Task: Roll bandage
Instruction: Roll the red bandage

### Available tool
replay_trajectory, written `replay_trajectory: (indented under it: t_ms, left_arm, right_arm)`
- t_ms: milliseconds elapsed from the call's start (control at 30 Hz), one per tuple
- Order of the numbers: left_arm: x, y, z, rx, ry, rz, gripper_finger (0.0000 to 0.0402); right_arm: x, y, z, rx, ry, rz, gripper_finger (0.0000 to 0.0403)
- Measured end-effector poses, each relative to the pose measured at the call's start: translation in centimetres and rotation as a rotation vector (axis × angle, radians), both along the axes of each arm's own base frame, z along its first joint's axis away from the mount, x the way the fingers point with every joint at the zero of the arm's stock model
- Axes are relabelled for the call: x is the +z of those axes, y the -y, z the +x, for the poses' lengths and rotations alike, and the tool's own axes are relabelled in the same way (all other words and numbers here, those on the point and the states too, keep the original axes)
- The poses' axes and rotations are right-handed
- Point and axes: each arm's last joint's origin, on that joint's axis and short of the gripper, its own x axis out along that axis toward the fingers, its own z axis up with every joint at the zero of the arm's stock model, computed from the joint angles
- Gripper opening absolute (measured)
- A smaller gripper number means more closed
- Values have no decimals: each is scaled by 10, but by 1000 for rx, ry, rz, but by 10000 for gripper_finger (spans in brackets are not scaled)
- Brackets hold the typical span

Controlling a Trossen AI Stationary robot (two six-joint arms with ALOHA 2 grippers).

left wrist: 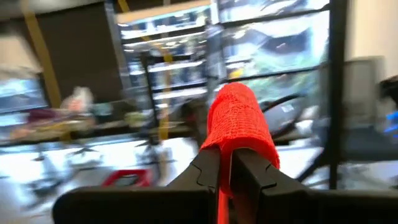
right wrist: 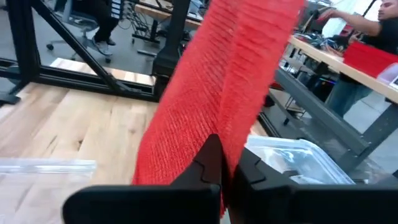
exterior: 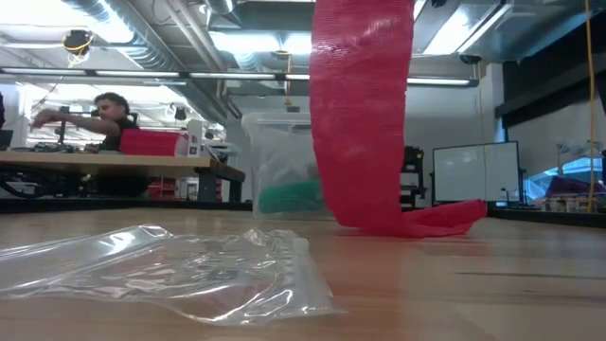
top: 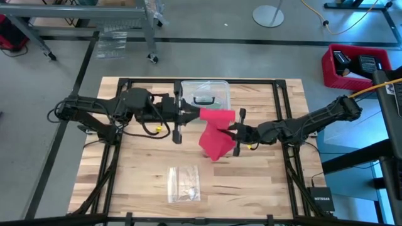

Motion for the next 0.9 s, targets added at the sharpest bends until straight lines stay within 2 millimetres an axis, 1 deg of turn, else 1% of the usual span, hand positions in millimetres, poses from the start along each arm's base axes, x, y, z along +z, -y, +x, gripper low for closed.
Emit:
replay_trajectory:
  t_ms: [67,133,233,333,400,533,600,700,800,900]
  left_arm:
    - [0,-2,0,48,-3,20,12]
    - [0,-2,0,58,-6,30,12]
    - [-1,-2,0,58,-14,36,12]
    - [-2,-1,0,58,-30,45,12]
    - [-3,-2,0,59,-40,47,12]
    - [-3,-2,0,61,-40,47,12]
    - [-3,-2,0,61,-40,47,12]
    - [-3,-2,0,64,-42,68,12]
    - [-3,-2,0,65,-38,69,12]
    - [-2,-2,0,65,-35,68,12]
  right_arm:
    - [1,-1,-1,33,3,10,3]
    - [2,-1,-1,41,9,34,11]
    - [9,0,0,-11,39,93,41]
    - [25,1,-2,-9,71,160,91]
    - [39,1,-4,4,90,204,131]
    - [58,3,-11,-4,44,213,207]
    - [66,4,-15,2,20,226,237]
    - [77,5,-22,43,-15,259,271]
    - [80,7,-31,43,-106,291,288]
    - [69,9,-39,11,-209,307,290]
